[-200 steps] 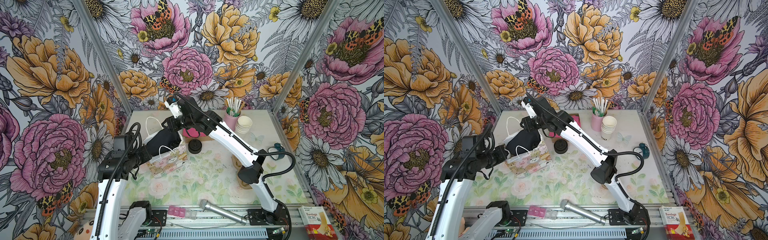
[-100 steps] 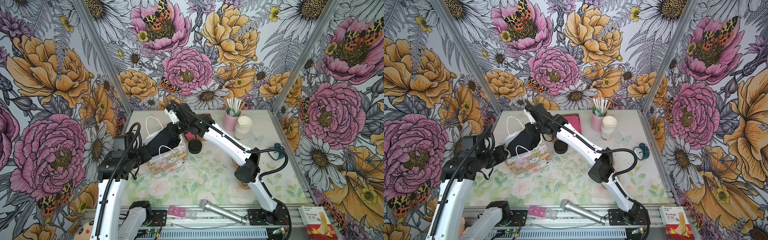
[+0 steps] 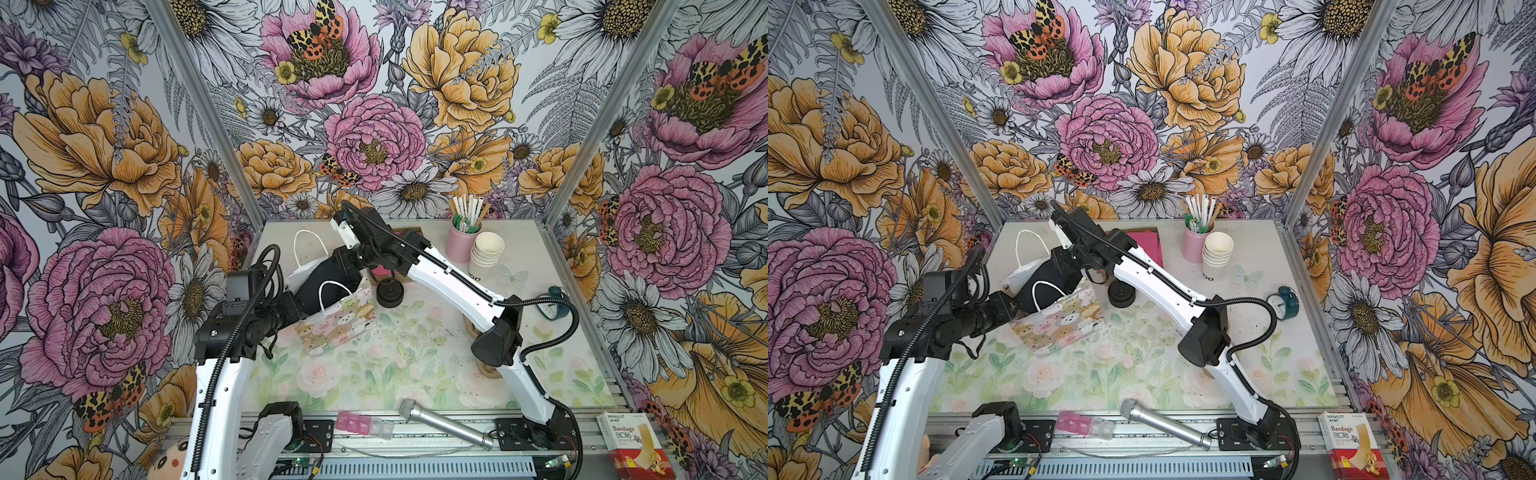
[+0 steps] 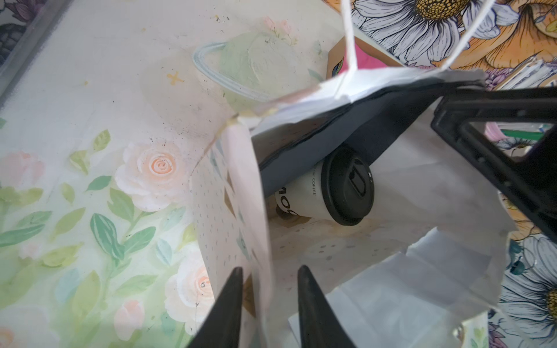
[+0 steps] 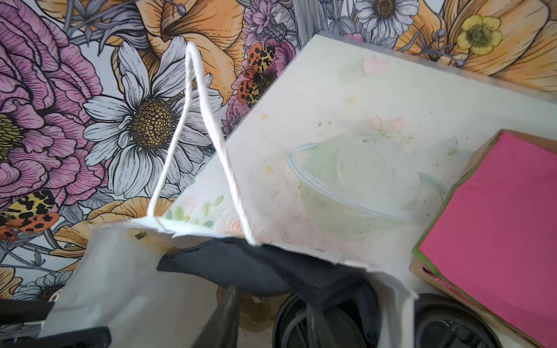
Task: Pack a coffee takeout order
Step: Press the napkin into the takeout bag.
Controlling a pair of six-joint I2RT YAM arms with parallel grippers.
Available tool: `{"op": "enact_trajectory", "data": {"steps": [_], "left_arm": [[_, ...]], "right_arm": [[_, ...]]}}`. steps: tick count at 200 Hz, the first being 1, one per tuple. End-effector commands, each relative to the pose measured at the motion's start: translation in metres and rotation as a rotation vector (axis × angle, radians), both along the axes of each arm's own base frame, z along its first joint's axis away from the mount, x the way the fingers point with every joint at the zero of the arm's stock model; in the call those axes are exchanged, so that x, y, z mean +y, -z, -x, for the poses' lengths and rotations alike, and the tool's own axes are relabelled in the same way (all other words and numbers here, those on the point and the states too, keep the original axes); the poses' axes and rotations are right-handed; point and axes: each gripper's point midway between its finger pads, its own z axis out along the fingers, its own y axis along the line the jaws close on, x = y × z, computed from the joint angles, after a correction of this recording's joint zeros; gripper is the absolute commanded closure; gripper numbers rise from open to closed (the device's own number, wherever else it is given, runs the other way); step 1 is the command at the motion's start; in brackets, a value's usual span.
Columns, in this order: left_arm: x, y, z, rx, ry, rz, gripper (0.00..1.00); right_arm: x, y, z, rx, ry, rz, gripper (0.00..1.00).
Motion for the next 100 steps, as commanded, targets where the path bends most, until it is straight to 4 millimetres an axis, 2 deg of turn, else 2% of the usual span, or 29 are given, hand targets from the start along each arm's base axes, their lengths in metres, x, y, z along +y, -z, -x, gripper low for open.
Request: {"op": "enact_trajectory", "data": {"steps": [1,43,74,100], "left_arm": [[0.002,-0.027,0.001,-0.077,-0.013,0.003,0.54],[0.009,-0.068,0.005,-0.19,-0.057,-0.027,0.28],[0.015,-0.094,0.008,-0.261,-0.092,-0.042,0.21],[0.029,-0.131,0.011,-0.352,-0.159,-0.101,0.12]], "right_arm": [[-0.016,-0.075,0.005,-0.112,0.007,-0.11,0.51],[-0.036,-0.12,0.001,-0.195,0.055,-0.166,0.4],[-0.049,-0.135,-0.002,-0.217,0.073,-0.182,0.36],[-0.066,-0.15,-0.01,-0.241,0.121,-0.199,0.32]]}}
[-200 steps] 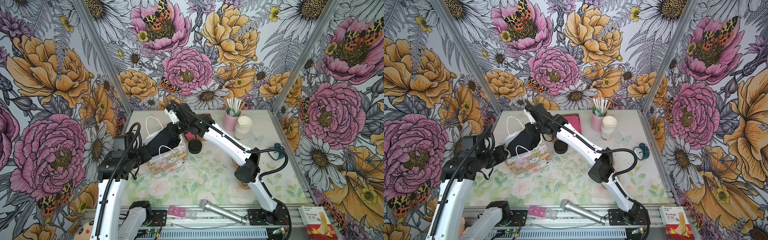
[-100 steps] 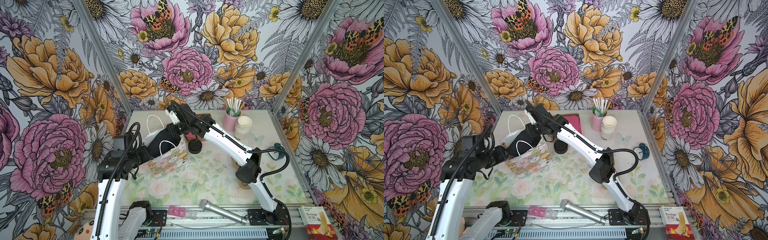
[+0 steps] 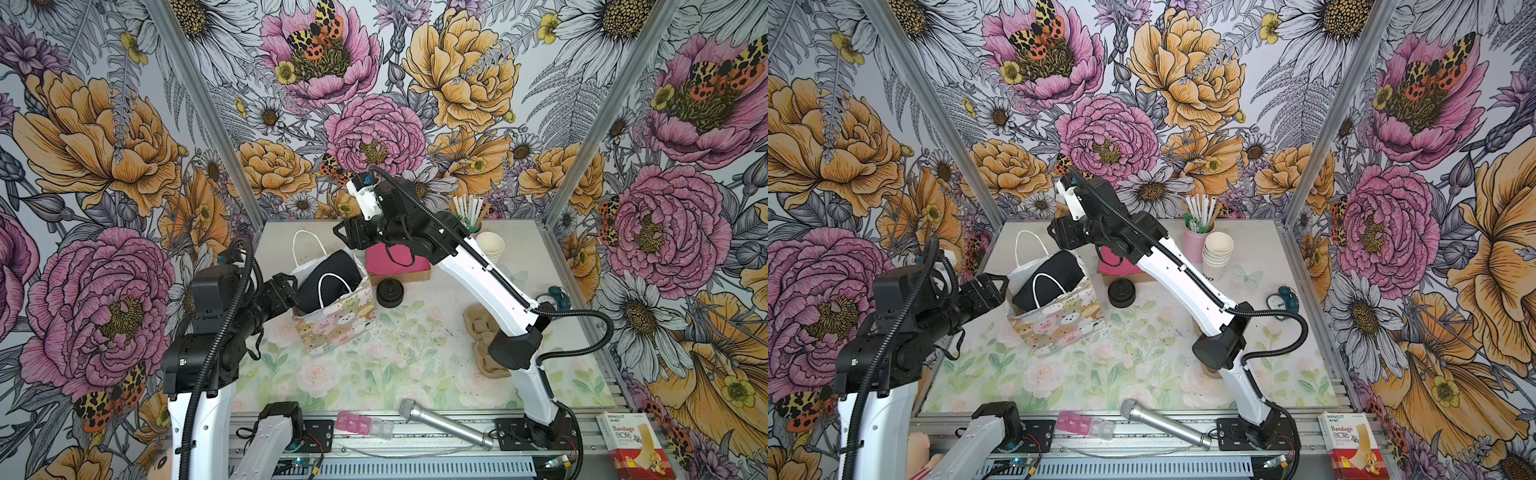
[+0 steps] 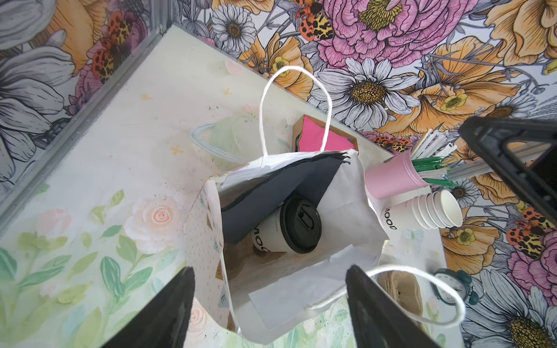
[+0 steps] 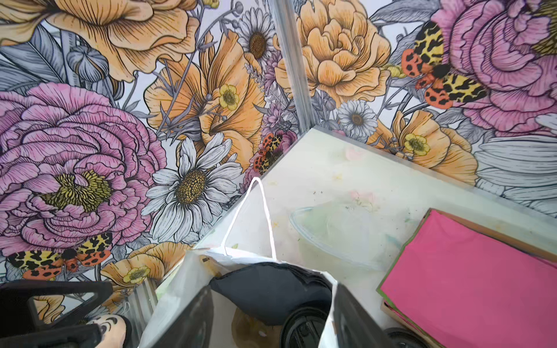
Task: Pack a coffee takeout order
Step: Press the napkin into the takeout bag, then reset both arms
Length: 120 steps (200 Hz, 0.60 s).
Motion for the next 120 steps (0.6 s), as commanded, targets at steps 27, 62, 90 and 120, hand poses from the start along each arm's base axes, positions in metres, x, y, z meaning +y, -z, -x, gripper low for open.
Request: {"op": "enact_trajectory", "data": {"steps": [27,62,90,120], "left_arm": [[0.038,-0.055,-0.003,-0.112,-0.164,-0.15,0.04],[0.079,-0.054,-0.01,-0.117,-0.328,-0.305,0.01],[0.113,-0.039,-0.017,-0.121,-0.456,-0.32,0.01],[0.143,-0.01,-0.02,-0.118,-0.559,-0.232,0.01]], "right_arm": [[-0.054,-0.045,-0.02,-0.093,0.15,-0.031,0.29],[-0.127,-0.04,-0.05,-0.122,0.345,0.06,0.21],[-0.189,-0.023,-0.065,-0.112,0.461,0.044,0.2],[-0.268,0.004,-0.059,-0.146,0.647,-0.053,0.15]]}}
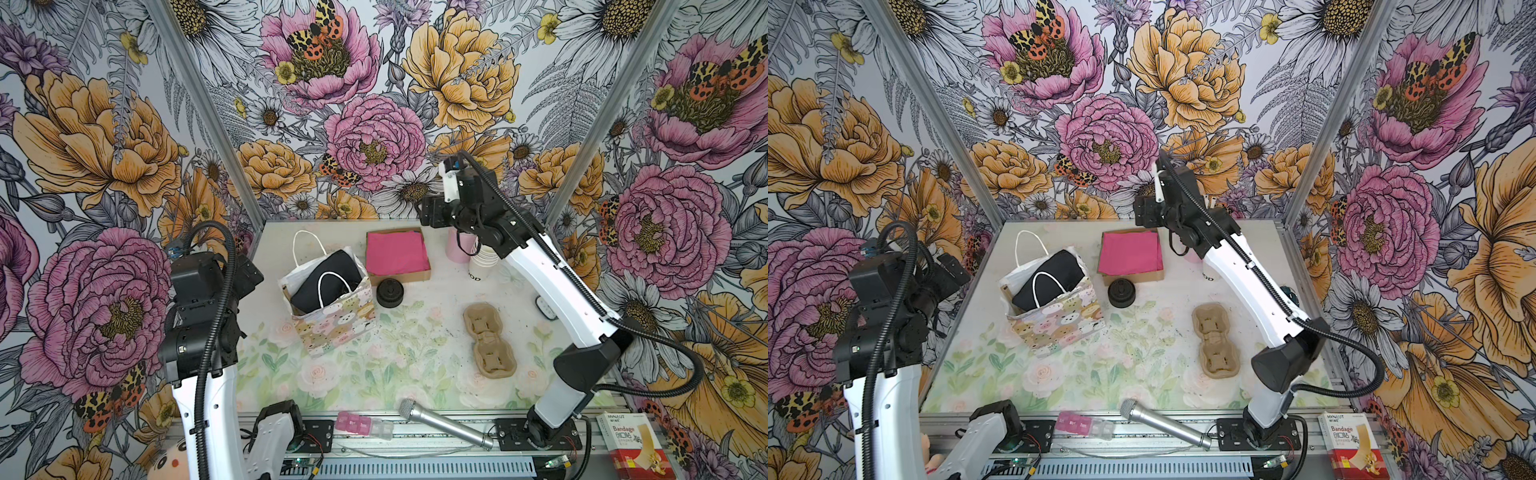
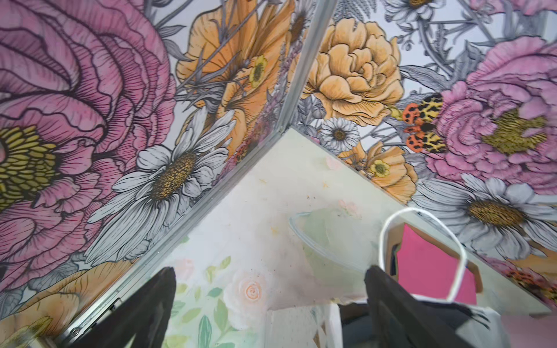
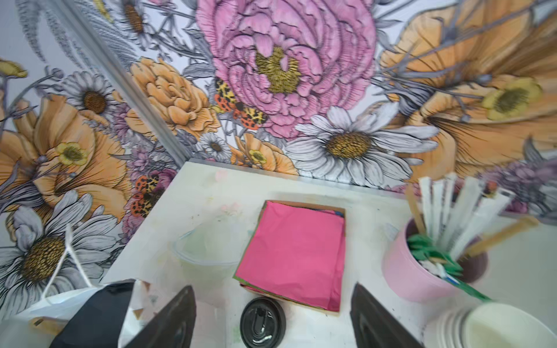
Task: Pack a coffee takeout order
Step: Reset both arms
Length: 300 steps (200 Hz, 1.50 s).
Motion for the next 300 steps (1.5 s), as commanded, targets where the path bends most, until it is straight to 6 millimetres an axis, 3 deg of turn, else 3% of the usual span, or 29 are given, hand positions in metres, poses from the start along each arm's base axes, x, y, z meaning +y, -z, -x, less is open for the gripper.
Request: {"op": "enact_trajectory", "data": {"steps": [1,12,27,69,85,114,142,176,206,216,254,300], "left_arm": [[0.023,0.002,-0.005,-0.081,-0.071,0.008,0.01],[0.033,0.018,-0.004,-0.074,-0.106,0.023,0.01],[0.042,0.044,-0.004,-0.069,-0.139,0.048,0.01],[0.05,0.113,-0.013,-0.148,-0.195,0.068,0.01],[0.048,0.141,-0.017,-0.134,-0.183,0.038,0.01],[0.032,0.16,-0.036,-0.164,-0.092,-0.067,0.01],[0.011,0.183,-0.056,-0.191,-0.004,-0.122,0.01],[-0.012,0.208,-0.072,-0.246,0.084,-0.137,0.01],[-0.03,0.206,-0.091,-0.292,0.192,-0.179,0.01],[-0.034,0.206,-0.097,-0.302,0.213,-0.187,0.01],[-0.063,0.2,-0.129,-0.353,0.389,-0.223,0.01],[-0.073,0.217,-0.145,-0.334,0.434,-0.272,0.01]], "right_arm": [[-0.051,-0.01,0.003,-0.133,0.145,-0.105,0.15],[-0.082,0.0,0.013,-0.168,0.222,-0.124,0.13],[-0.117,0.032,0.024,-0.166,0.307,-0.075,0.11],[-0.181,0.131,0.044,-0.101,0.419,0.185,0.07],[-0.2,0.165,0.051,-0.092,0.452,0.22,0.06],[-0.228,0.206,0.057,-0.077,0.508,0.278,0.04],[-0.242,0.236,0.049,-0.062,0.506,0.281,0.04],[-0.254,0.262,0.033,-0.072,0.509,0.281,0.04],[-0.254,0.255,0.012,-0.15,0.472,0.252,0.03],[-0.251,0.267,0.012,-0.142,0.449,0.241,0.03],[-0.239,0.269,0.019,-0.229,0.375,0.221,0.02],[-0.251,0.269,0.022,-0.223,0.45,0.22,0.01]]}}
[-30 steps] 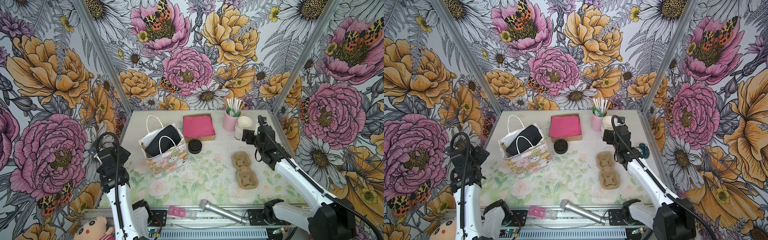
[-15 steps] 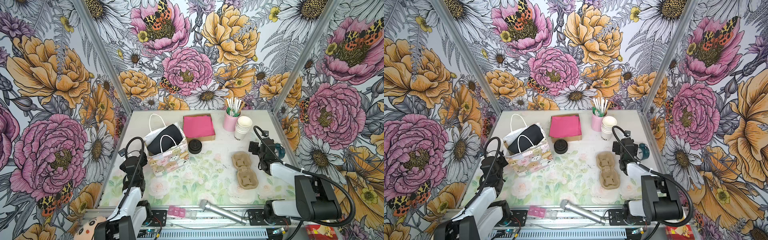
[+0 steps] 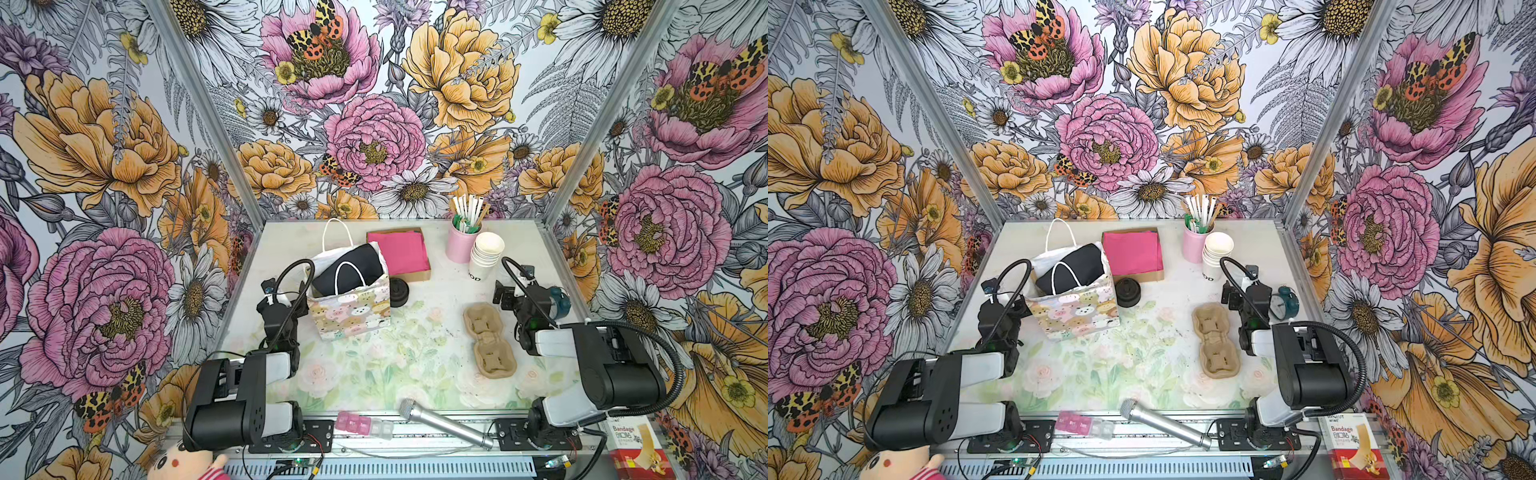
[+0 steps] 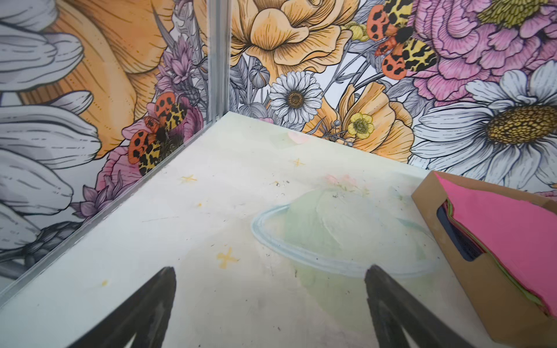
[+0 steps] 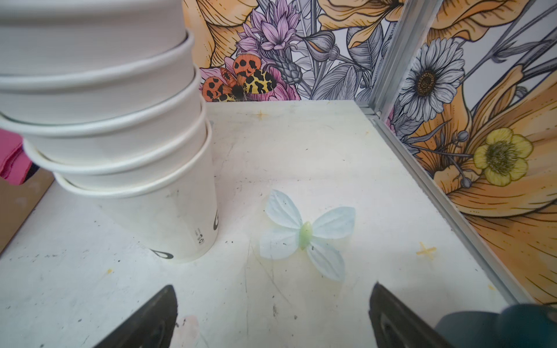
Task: Pack a coffee takeout order
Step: Reset both arms
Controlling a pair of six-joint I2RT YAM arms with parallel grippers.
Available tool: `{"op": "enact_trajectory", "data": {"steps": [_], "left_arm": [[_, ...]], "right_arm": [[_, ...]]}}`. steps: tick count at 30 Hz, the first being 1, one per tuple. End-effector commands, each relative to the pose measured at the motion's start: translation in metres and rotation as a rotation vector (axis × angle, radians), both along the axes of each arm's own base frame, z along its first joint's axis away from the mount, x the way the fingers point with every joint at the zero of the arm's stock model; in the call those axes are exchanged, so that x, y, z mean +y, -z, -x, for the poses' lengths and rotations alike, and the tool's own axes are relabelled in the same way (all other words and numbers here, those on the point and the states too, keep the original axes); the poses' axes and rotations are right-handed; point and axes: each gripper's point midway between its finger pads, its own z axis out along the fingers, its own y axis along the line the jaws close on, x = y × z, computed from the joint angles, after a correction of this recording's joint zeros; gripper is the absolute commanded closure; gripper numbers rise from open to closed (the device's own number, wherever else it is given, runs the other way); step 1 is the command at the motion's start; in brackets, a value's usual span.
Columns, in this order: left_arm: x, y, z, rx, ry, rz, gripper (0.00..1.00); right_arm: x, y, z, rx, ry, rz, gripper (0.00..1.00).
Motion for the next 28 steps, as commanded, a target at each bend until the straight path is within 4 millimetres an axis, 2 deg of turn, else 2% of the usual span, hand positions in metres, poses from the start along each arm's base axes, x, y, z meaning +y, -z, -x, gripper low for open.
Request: {"op": "enact_trajectory", "data": {"steps": [1,6,11,18,28], "left_arm": [[-0.011,-0.014,-0.014,-0.089,0.068,-0.05,0.01],[-0.013,0.0,-0.026,-0.019,0.08,-0.053,0.01],[-0.009,0.0,-0.031,0.004,-0.006,-0.1,0.01],[-0.019,0.002,-0.037,0.043,-0.007,-0.152,0.01],[-0.018,0.002,-0.038,0.047,0.006,-0.143,0.01]], "right_arm": [[-0.005,-0.018,-0.006,-0.08,0.022,0.003,0.01],[-0.006,-0.019,-0.004,-0.091,0.029,0.003,0.01],[-0.008,-0.018,-0.007,-0.077,0.04,0.003,0.01],[-0.007,-0.017,-0.007,-0.074,0.037,0.004,0.0],[-0.007,-0.017,-0.007,-0.075,0.036,0.003,0.0]]}}
